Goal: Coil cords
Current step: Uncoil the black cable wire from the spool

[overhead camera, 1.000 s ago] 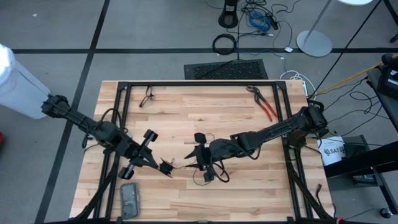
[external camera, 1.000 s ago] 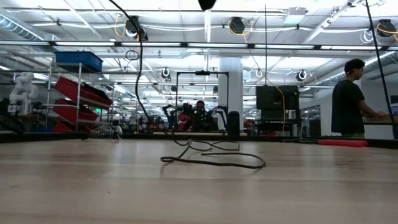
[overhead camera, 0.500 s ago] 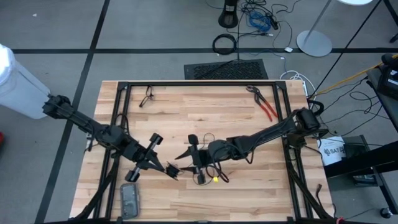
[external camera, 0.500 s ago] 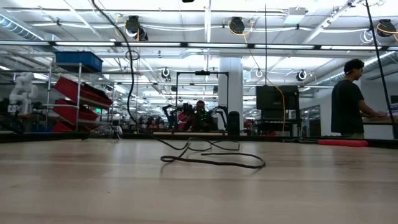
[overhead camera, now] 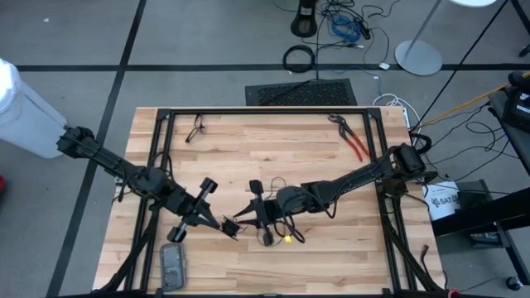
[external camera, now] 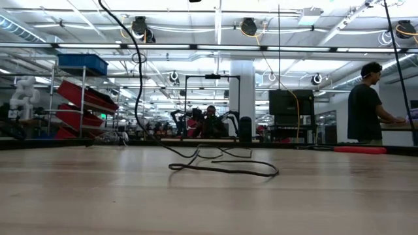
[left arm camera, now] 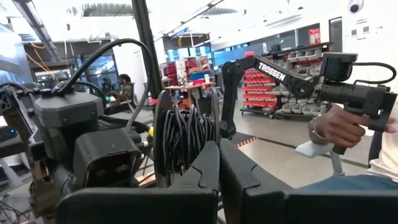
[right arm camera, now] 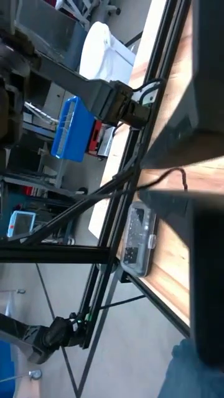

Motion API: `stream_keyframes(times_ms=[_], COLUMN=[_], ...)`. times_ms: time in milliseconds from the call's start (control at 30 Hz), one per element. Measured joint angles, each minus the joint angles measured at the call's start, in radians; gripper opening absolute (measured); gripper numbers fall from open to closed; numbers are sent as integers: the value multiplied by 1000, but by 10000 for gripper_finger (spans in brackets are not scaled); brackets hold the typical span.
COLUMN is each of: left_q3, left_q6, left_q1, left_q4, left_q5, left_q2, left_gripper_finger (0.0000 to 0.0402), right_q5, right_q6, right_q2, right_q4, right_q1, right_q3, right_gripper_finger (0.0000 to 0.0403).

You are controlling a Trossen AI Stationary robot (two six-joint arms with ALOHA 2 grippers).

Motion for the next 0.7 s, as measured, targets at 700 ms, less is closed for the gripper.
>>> stream_keyframes(times_ms=[700], left_q3=[0], left_q6=[-89], left_q1=[-1], left_q4=[-166], left_q5=[53], left_q2=[0], left_gripper_finger=[0], right_q5=[164], right_q6=[-96], right_q2=[-110], right_q4=[16], right_q1=[41], right_q3=[0], right_gripper_finger=[1])
